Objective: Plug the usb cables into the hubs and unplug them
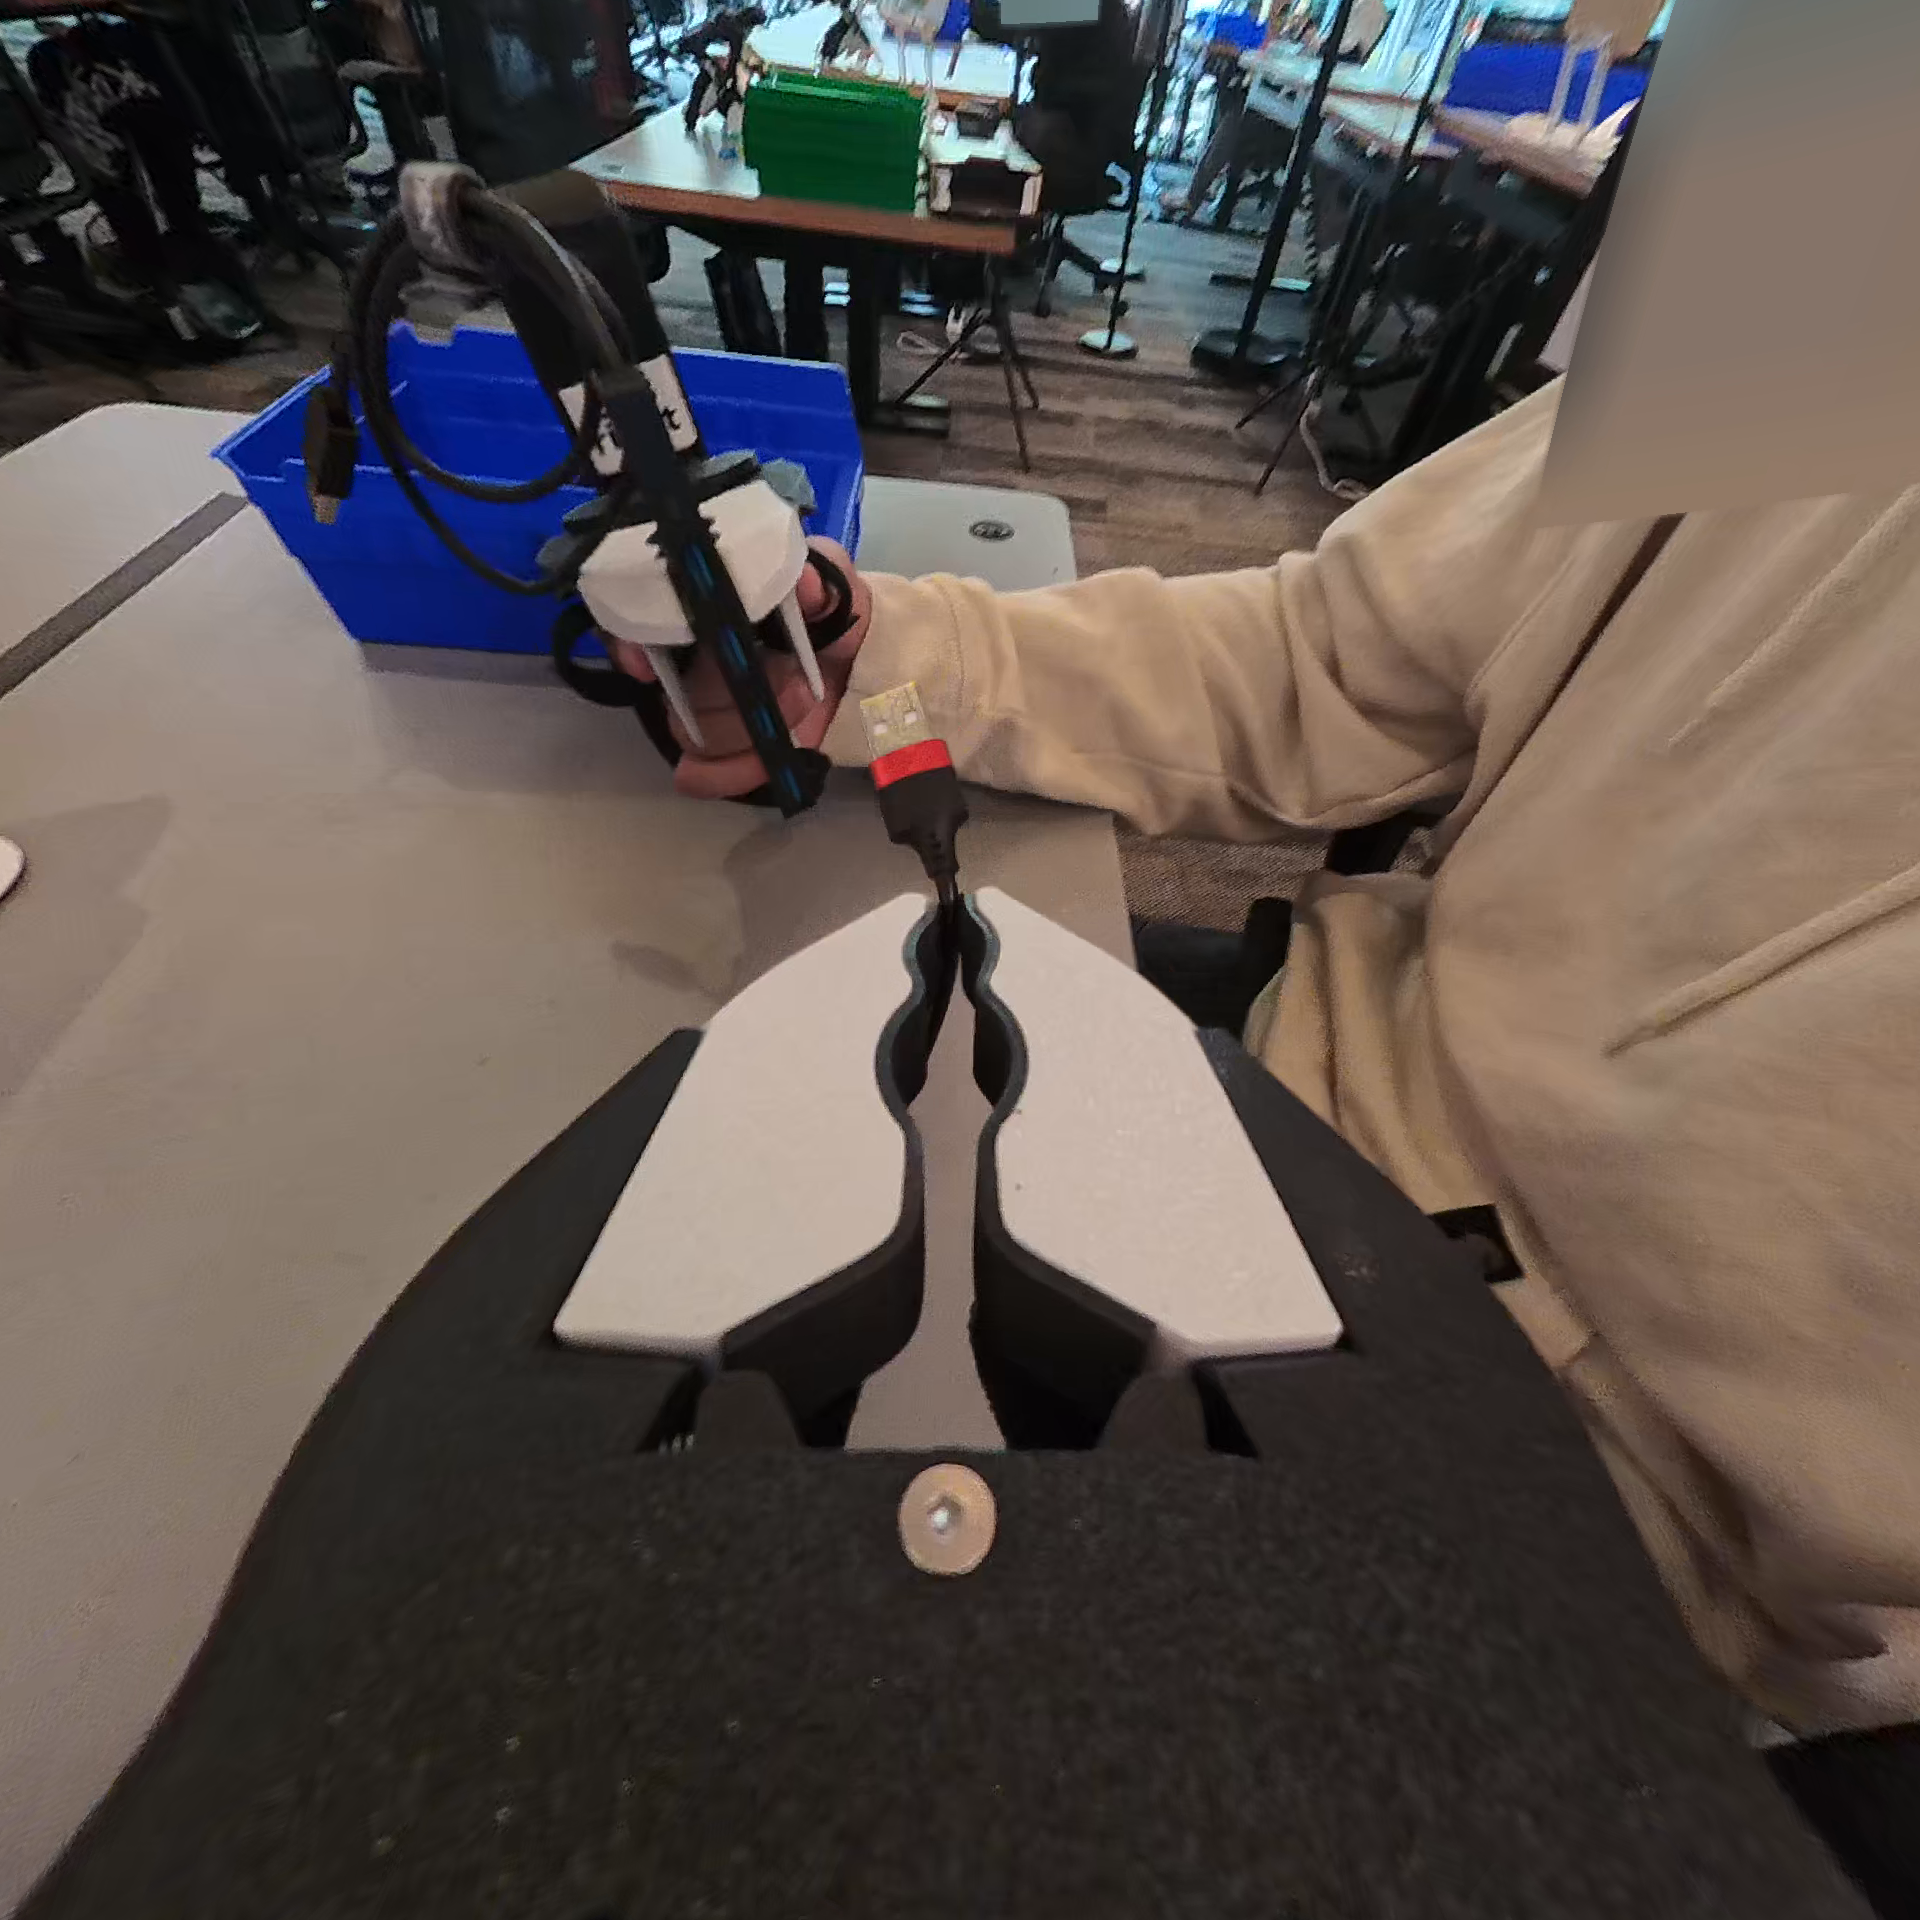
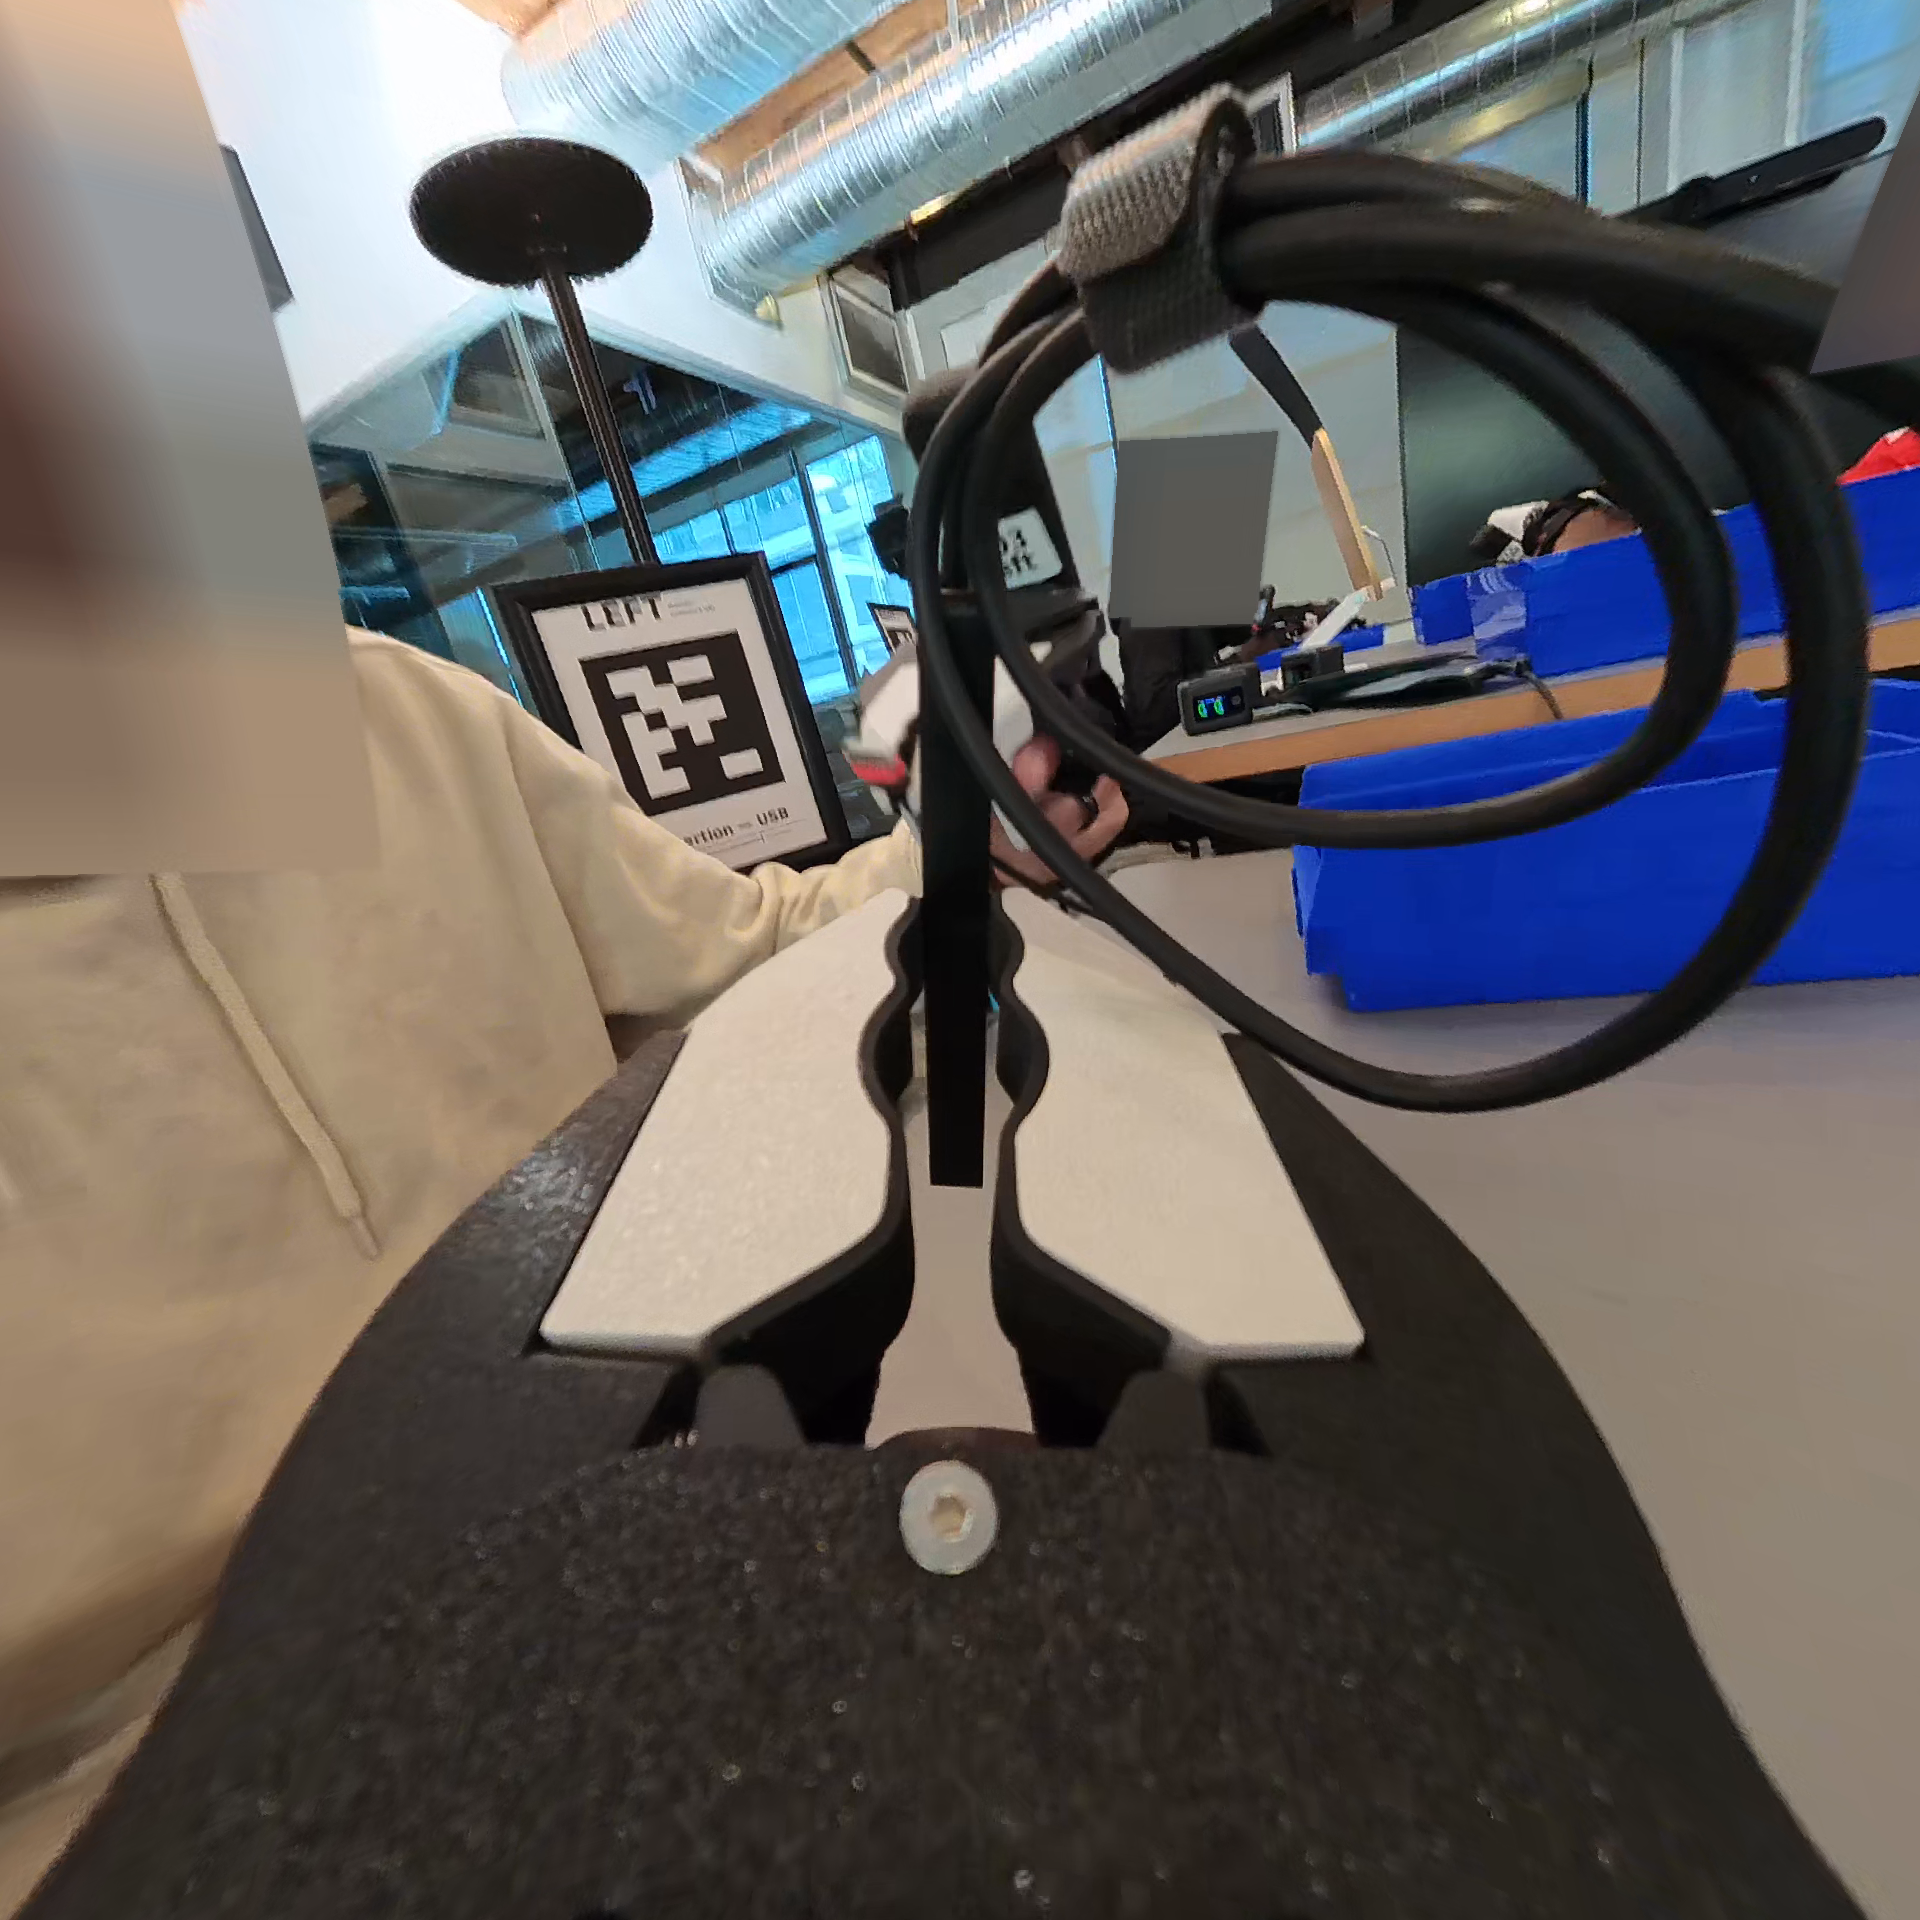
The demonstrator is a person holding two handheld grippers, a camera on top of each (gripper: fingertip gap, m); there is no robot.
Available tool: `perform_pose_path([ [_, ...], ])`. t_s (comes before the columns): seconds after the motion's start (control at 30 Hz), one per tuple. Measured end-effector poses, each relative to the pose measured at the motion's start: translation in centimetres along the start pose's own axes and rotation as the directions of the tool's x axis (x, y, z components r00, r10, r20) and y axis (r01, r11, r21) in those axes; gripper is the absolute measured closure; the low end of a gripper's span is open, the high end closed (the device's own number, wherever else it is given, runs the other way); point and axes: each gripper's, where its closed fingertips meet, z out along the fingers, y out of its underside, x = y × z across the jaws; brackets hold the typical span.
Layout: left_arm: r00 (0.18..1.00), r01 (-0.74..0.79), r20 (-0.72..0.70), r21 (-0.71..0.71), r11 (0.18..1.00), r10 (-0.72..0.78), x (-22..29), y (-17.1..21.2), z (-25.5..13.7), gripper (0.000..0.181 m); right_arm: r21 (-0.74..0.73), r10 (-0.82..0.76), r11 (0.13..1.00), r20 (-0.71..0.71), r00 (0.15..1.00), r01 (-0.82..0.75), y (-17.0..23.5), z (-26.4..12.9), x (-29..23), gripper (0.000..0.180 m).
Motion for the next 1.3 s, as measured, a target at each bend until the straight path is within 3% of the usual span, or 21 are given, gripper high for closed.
perform_pose_path([
  [0.2,0.977,-0.076,0.193,-0.103,0.992,0.094,-2.8,1.3,0.5,0.178,0.034,0.031,0.999,0.021,0.999,-0.032,-0.4,-0.2,0.0,0.169],
  [0.4,0.867,-0.230,0.361,-0.324,0.918,0.345,-4.8,2.8,0.6,0.178,0.024,0.068,0.997,0.017,0.998,-0.069,0.2,-0.3,0.6,0.169],
  [0.8,0.620,-0.407,0.380,-0.592,0.696,0.686,-5.5,3.3,1.4,0.178,0.018,0.138,0.990,0.043,0.989,-0.139,0.5,-0.5,0.8,0.169],
  [1.17,0.518,-0.460,0.357,-0.650,0.605,0.777,-5.2,2.9,1.5,0.178,0.089,0.185,0.975,0.188,0.965,-0.204,-0.9,-1.2,-0.8,0.169],
  [1.3,0.519,-0.461,0.374,-0.634,0.620,0.769,-5.1,3.0,1.2,0.178,0.088,0.187,0.975,0.178,0.966,-0.205,-0.9,-1.3,-0.6,0.169],
])
